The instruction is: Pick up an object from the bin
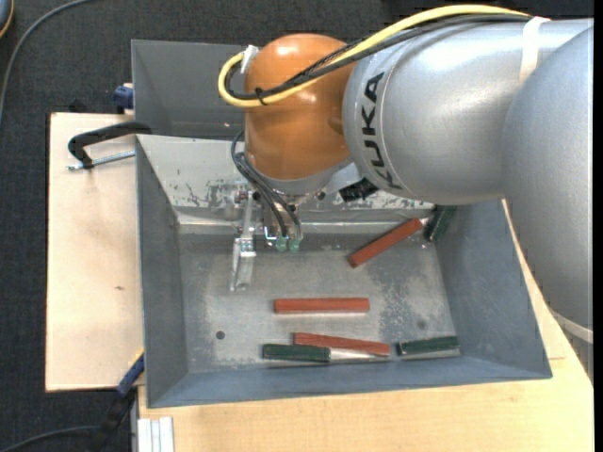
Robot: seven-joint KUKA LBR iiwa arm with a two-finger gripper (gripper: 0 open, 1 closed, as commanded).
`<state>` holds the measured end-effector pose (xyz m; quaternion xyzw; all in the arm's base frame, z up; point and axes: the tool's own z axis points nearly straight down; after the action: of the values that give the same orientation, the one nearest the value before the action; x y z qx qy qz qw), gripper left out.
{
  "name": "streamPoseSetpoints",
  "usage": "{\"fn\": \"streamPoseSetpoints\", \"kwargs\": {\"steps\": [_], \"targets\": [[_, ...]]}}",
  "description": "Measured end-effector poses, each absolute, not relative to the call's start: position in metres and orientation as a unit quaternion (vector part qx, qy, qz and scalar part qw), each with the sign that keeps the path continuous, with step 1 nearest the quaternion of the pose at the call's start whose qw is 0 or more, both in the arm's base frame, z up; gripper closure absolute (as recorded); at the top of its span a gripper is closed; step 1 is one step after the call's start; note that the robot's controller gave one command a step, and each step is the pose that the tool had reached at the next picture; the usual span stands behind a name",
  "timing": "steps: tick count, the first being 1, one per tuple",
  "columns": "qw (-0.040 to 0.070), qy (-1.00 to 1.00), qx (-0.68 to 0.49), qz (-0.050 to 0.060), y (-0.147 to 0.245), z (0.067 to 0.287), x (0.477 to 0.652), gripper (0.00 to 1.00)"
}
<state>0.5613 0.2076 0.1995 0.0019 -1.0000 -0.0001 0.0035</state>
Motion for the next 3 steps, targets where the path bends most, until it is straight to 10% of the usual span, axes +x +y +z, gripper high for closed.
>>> {"fn": "streamPoseSetpoints", "kwargs": {"steps": [1, 2, 3], "targets": [[0.003, -0.975, -0.223, 0.002, 0.145, 0.157, 0.503, 0.0], [0.001, -0.994, -0.112, 0.0, 0.099, 0.08, 0.514, 0.0], [-0.004, -1.0, -0.013, 0.0, 0.049, 0.072, 0.587, 0.0]]}}
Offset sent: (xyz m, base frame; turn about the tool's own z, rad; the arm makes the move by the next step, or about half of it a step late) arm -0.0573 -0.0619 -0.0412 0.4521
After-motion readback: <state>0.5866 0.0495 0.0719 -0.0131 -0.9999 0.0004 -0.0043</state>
